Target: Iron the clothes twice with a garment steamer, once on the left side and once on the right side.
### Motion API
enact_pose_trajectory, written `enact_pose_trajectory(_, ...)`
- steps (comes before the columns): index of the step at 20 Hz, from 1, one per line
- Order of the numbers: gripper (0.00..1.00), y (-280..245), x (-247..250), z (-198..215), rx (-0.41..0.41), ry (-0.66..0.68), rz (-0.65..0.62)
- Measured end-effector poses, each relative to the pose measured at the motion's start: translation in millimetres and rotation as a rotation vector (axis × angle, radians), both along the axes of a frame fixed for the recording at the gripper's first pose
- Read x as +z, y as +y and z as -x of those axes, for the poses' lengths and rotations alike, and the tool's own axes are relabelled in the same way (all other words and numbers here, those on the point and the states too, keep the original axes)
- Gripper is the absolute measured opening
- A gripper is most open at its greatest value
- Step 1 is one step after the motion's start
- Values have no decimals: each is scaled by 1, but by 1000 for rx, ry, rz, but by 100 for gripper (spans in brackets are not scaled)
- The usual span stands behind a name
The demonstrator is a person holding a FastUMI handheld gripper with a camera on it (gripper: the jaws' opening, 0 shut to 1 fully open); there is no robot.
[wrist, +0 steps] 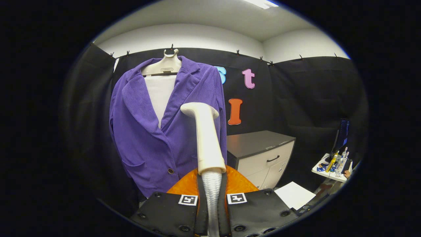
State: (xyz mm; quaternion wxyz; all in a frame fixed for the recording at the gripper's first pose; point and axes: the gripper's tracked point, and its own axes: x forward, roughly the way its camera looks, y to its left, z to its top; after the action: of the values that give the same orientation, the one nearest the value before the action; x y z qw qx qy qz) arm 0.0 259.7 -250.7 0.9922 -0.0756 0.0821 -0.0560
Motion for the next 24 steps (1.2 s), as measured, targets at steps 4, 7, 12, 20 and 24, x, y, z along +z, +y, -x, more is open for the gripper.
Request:
enact_pose_trajectory(4, 19, -2, -26, 6, -4, 54, 0)
enact_pose_trajectory(7, 19, 0, -41, 10, -8, 87, -1)
enact_pose_trajectory(12, 19, 1, -70, 17, -10, 150, 1)
enact_pose_trajectory(20, 19, -5, -112, 31, -20, 242, 5)
enact_pose_trajectory(24, 19, -10, -131, 38, -26, 290, 7)
